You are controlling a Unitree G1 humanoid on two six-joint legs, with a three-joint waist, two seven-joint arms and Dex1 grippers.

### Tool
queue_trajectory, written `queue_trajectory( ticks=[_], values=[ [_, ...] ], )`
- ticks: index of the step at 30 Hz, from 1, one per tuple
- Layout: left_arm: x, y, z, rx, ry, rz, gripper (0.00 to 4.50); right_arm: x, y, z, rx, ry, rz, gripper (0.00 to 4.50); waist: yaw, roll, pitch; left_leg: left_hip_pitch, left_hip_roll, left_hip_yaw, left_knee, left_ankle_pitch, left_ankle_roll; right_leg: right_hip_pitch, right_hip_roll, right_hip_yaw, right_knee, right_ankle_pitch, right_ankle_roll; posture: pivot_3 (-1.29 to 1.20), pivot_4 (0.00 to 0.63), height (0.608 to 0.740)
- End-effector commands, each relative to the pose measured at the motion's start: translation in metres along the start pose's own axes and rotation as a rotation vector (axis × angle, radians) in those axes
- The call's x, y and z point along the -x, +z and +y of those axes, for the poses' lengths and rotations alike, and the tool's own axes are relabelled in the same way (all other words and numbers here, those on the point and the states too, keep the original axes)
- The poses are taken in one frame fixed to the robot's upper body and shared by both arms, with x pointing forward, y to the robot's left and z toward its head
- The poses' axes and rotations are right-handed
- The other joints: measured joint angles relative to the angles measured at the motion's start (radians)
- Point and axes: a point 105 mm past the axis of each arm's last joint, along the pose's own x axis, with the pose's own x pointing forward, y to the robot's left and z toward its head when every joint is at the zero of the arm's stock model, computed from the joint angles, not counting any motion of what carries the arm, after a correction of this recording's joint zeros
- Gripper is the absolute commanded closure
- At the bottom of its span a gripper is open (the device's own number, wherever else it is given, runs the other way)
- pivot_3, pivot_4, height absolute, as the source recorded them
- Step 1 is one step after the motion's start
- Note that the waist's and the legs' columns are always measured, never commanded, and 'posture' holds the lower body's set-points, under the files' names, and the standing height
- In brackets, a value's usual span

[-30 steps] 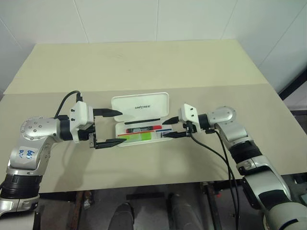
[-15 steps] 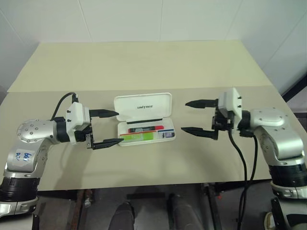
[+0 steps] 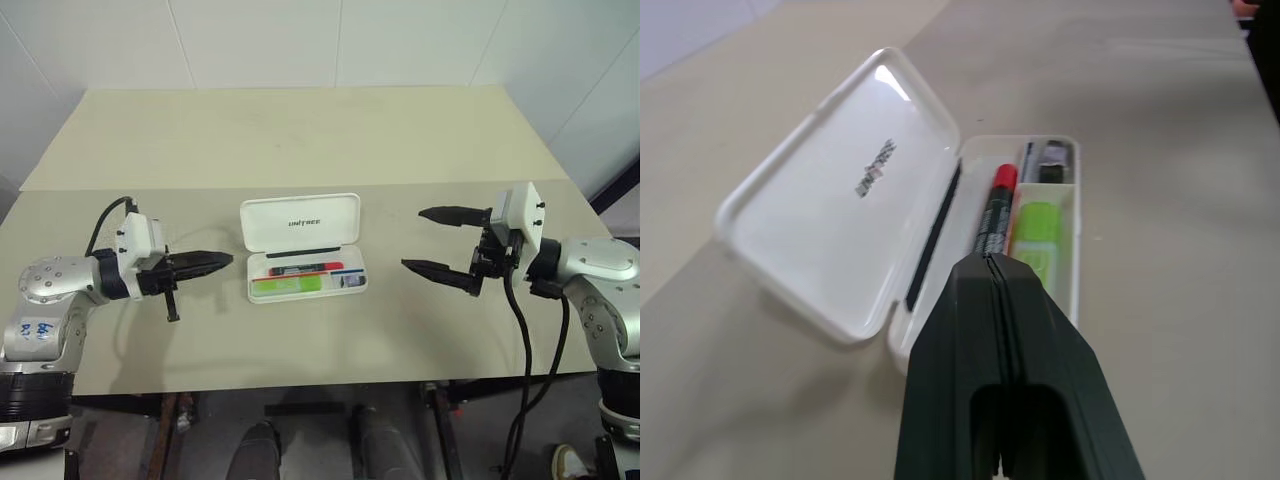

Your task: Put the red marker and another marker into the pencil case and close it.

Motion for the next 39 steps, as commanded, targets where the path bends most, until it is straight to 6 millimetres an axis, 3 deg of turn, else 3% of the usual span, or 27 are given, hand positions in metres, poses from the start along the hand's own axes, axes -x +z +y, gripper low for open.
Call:
queue_trajectory(
  ticks=[1,10,16,19,26,32,39],
  values=[
    [0.011,0.003,0.017,-0.026,0.125,-0.008,4.48,-0.002,0.011,0.002,0.048,0.016,-0.011,0.09,0.0,0.0,0.0,0.0,0.0,0.0,0.0,0.0,0.0,0.0,0.0,0.0,0.0,0.0,0.0,0.0,0.15,0.74],
    [0.014,-0.013,0.057,0.085,0.417,0.016,4.48,-0.004,0.013,0.001,0.059,0.019,-0.011,0.09,0.004,0.0,0.0,0.0,0.0,0.0,0.0,0.0,0.0,0.0,0.0,0.0,0.0,0.002,0.003,0.0,0.15,0.74],
    [-0.01,-0.031,0.073,0.148,0.457,0.099,4.48,-0.005,0.014,0.001,0.06,0.018,-0.016,0.09,0.006,0.0,0.0,0.0,0.0,0.0,0.0,0.0,0.0,0.0,0.0,0.0,0.001,0.003,0.005,0.0,0.15,0.74],
    [-0.024,-0.033,0.074,0.164,0.427,0.132,4.48,-0.005,0.015,0.001,0.056,0.013,-0.02,0.09,0.006,0.0,0.0,0.0,0.0,0.0,0.0,0.0,0.0,0.0,0.0,-0.001,0.001,0.008,0.015,0.0,0.15,0.74],
    [-0.055,-0.023,0.07,0.15,0.341,0.089,4.48,-0.004,0.014,0.003,0.052,0.003,-0.017,0.09,0.005,0.0,0.0,0.0,0.0,0.0,-0.001,0.0,-0.001,0.0,0.0,-0.001,0.0,0.008,0.015,0.0,0.15,0.74],
    [-0.064,-0.018,0.066,0.157,0.287,0.076,4.48,-0.004,0.013,0.002,0.059,-0.013,-0.013,0.09,0.005,0.0,0.0,0.0,0.0,0.0,-0.001,0.0,-0.001,0.0,0.0,-0.001,0.0,0.008,0.015,0.0,0.15,0.74],
    [-0.06,-0.01,0.052,0.151,0.176,0.03,4.48,-0.005,0.012,0.003,0.057,-0.022,-0.019,0.09,0.006,0.0,0.0,-0.001,0.0,0.0,-0.001,-0.001,-0.001,0.0,0.0,-0.001,0.0,0.008,0.015,0.0,0.15,0.74]
  ],
)
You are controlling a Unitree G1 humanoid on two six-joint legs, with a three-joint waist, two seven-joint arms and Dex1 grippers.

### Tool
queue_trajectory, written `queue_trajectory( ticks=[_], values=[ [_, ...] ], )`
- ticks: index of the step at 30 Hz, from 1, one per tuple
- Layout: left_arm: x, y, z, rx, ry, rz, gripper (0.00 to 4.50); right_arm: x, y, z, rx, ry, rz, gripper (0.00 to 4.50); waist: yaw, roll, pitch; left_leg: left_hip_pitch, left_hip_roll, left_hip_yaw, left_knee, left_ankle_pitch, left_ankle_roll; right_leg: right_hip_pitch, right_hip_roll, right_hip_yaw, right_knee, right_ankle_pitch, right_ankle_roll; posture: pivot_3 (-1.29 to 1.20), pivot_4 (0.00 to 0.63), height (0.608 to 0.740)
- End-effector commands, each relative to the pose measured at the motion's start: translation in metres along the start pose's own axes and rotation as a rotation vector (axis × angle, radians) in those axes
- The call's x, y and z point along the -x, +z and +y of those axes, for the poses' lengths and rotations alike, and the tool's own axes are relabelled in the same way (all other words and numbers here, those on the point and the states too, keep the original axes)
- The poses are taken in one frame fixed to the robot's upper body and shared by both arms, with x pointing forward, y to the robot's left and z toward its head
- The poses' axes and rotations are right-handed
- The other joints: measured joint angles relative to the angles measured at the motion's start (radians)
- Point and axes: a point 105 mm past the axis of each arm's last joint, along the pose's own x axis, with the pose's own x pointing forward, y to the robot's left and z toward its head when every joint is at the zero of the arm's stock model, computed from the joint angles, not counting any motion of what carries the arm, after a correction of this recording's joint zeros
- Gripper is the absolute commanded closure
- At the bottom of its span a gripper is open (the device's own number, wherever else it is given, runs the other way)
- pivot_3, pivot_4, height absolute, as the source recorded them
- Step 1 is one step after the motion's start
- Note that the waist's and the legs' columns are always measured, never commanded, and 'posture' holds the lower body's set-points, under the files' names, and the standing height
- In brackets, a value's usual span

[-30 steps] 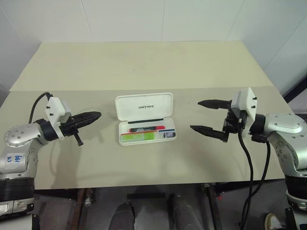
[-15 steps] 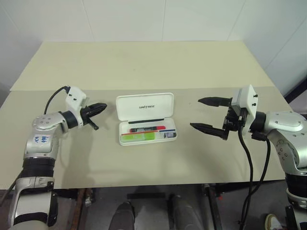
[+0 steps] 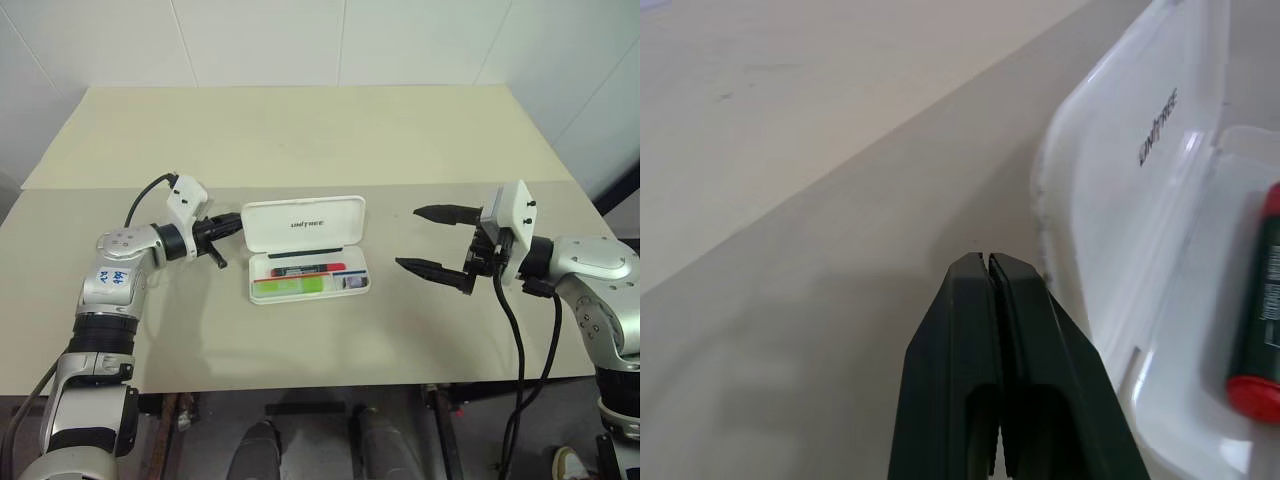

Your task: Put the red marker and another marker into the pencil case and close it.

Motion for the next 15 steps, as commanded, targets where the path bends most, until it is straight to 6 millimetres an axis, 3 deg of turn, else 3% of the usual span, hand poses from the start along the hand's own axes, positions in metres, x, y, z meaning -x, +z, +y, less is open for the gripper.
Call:
queue_trajectory(
  ticks=[1,9,15],
  values=[
    [0.007,0.018,-0.01,-0.043,-0.078,-0.073,4.48,0.002,0.01,0.002,0.049,-0.008,-0.029,0.09,0.0,0.0,0.0,0.0,0.0,0.0,0.0,0.0,0.0,0.0,0.0,0.0,0.0,0.0,0.0,0.0,0.15,0.74],
    [0.021,0.027,-0.05,-0.136,-0.345,-0.125,4.48,0.0,0.009,0.004,0.043,-0.014,-0.038,0.09,0.0,0.0,0.0,0.0,0.0,0.0,0.0,0.0,0.0,0.0,0.0,0.0,-0.001,-0.001,-0.002,0.0,0.15,0.74],
    [0.029,0.0,-0.073,-0.188,-0.537,0.075,4.48,-0.001,0.009,0.005,0.041,-0.024,-0.045,0.09,-0.003,0.0,0.0,0.0,0.0,0.0,0.0,0.0,0.0,0.0,0.0,0.0,-0.001,-0.006,-0.011,0.0,0.15,0.74]
  ],
)
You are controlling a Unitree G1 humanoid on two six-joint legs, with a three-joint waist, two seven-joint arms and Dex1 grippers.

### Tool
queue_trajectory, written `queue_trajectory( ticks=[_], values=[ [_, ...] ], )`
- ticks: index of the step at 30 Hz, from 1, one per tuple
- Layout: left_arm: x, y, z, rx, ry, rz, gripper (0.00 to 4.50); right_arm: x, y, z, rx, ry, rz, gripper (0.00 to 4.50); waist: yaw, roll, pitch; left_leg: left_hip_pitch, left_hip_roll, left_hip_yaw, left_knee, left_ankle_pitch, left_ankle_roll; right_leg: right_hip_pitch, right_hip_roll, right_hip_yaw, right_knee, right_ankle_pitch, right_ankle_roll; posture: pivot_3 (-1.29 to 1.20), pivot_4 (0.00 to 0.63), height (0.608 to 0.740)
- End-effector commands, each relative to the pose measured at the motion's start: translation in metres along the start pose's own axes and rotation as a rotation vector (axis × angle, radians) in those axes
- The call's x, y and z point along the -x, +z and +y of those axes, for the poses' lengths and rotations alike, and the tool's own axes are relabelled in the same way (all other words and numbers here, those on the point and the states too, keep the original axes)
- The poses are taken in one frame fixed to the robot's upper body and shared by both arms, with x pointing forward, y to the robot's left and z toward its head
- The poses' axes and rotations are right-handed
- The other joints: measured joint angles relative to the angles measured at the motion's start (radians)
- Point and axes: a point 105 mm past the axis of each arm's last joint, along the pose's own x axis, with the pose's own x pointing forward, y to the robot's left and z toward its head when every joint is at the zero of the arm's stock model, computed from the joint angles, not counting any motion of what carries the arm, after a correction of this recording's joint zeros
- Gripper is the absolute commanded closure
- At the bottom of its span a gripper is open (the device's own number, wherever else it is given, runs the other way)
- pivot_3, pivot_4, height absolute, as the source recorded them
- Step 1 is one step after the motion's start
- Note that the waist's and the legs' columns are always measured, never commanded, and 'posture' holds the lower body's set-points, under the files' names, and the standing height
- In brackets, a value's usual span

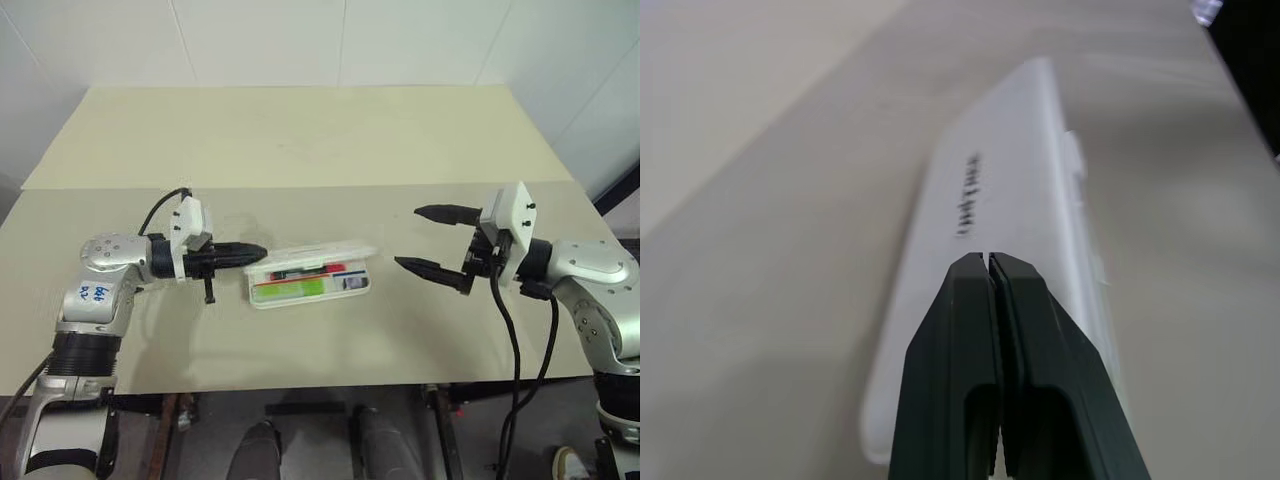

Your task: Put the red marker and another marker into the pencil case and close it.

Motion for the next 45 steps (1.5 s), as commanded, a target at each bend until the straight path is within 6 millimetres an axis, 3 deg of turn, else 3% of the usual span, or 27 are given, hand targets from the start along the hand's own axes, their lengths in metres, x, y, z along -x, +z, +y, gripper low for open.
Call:
queue_trajectory(
  ticks=[1,17,31,36,40,44,45],
  values=[
    [-0.005,-0.009,-0.013,-0.028,-0.088,0.089,4.48,0.0,0.011,0.003,0.043,-0.006,-0.038,0.09,0.0,0.0,0.0,0.0,0.0,0.0,0.0,0.0,0.0,0.0,0.0,0.0,0.0,-0.001,-0.002,0.0,0.15,0.74],
    [-0.039,-0.029,-0.017,0.036,-0.038,0.158,4.48,0.002,0.01,0.008,0.031,-0.035,-0.035,0.09,0.002,0.0,0.0,0.0,0.0,0.0,0.002,0.0,0.0,0.001,0.0,0.0,0.001,-0.001,-0.001,0.0,0.15,0.74],
    [-0.041,-0.024,-0.026,0.062,-0.073,0.167,4.48,-0.002,0.006,0.011,0.012,-0.031,-0.042,0.09,0.001,0.0,0.0,0.001,0.0,0.0,0.002,0.0,0.0,0.001,0.0,0.0,0.001,-0.001,-0.002,0.0,0.15,0.74],
    [-0.035,0.0,-0.026,0.027,-0.052,0.06,4.48,-0.004,0.006,0.01,0.007,-0.026,-0.048,0.09,0.001,0.0,0.0,0.001,0.0,0.0,0.002,0.0,0.0,0.001,0.0,0.0,0.001,-0.001,-0.002,0.0,0.15,0.74],
    [-0.013,0.028,-0.022,0.01,-0.021,-0.063,4.48,-0.003,0.005,0.008,0.004,-0.029,-0.047,0.09,-0.001,0.0,0.0,0.0,0.0,0.0,0.001,0.0,0.0,0.001,0.0,0.0,0.0,-0.001,-0.002,0.0,0.15,0.74],
    [0.006,0.043,-0.017,0.008,0.03,-0.099,4.48,-0.001,0.005,0.003,0.004,-0.051,-0.046,0.09,-0.002,0.0,0.0,0.0,0.0,0.0,0.001,0.0,0.0,0.001,0.0,0.0,0.001,-0.001,-0.002,0.0,0.15,0.74],
    [0.014,0.046,-0.017,0.01,0.038,-0.095,4.09,0.001,0.005,0.002,0.005,-0.056,-0.039,0.04,-0.002,0.0,0.0,0.0,0.0,0.0,0.001,0.0,0.0,0.001,0.0,0.0,0.0,-0.001,-0.002,0.0,0.15,0.74]
  ],
)
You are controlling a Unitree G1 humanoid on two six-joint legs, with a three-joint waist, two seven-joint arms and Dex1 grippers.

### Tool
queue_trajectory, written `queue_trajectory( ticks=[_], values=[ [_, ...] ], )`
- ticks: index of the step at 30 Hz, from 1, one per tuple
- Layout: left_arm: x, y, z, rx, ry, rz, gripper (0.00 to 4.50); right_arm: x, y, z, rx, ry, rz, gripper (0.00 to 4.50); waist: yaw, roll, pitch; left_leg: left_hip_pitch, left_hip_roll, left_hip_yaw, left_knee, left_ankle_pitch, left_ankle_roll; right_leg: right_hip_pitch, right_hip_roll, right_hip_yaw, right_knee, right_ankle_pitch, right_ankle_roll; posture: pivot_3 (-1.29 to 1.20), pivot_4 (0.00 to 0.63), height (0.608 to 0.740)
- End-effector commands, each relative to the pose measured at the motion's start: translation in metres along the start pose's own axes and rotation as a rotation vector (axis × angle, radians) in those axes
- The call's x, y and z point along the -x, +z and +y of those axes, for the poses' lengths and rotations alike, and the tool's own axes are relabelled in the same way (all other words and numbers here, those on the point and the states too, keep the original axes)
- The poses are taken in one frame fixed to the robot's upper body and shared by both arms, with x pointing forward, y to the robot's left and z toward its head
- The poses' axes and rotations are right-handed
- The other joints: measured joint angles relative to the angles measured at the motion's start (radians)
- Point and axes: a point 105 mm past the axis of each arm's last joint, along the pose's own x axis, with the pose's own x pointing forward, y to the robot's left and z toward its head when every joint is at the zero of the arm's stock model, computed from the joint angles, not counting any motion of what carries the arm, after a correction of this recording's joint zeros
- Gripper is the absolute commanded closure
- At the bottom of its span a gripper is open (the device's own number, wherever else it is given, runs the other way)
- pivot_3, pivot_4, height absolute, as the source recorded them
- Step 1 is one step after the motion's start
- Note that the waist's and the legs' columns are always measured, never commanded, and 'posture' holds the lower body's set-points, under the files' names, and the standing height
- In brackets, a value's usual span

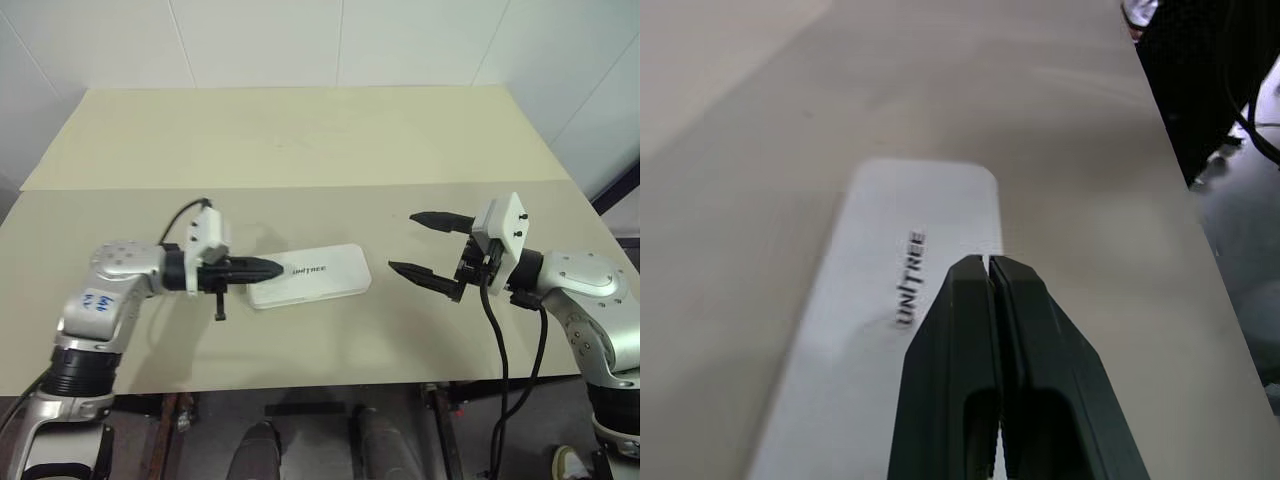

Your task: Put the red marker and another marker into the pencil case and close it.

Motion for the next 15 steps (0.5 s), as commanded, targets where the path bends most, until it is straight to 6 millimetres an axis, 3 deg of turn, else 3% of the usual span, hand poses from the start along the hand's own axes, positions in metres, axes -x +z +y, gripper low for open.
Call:
queue_trajectory(
  ticks=[1,12,15],
  values=[
    [0.021,0.02,-0.001,-0.026,0.023,-0.027,3.91,0.004,0.01,-0.005,0.037,-0.021,-0.024,0.0,0.0,0.0,0.0,0.0,0.0,0.0,0.0,0.0,0.0,0.0,0.0,0.0,0.0,0.0,0.0,0.0,0.15,0.74],
    [0.052,0.011,-0.009,-0.039,0.087,0.009,0.22,0.03,0.011,-0.009,0.037,-0.097,0.015,0.0,0.003,0.0,0.0,-0.001,0.0,0.0,-0.001,0.0,0.0,-0.001,0.0,0.0,-0.001,-0.001,-0.002,0.0,0.15,0.74],
    [0.052,0.008,-0.014,-0.029,0.078,0.005,0.02,0.036,0.012,-0.008,0.029,-0.115,0.019,0.0,0.001,0.0,0.0,0.0,0.0,0.0,-0.001,0.0,0.0,0.0,0.0,0.0,-0.002,-0.001,-0.002,0.0,0.15,0.74]
  ],
)
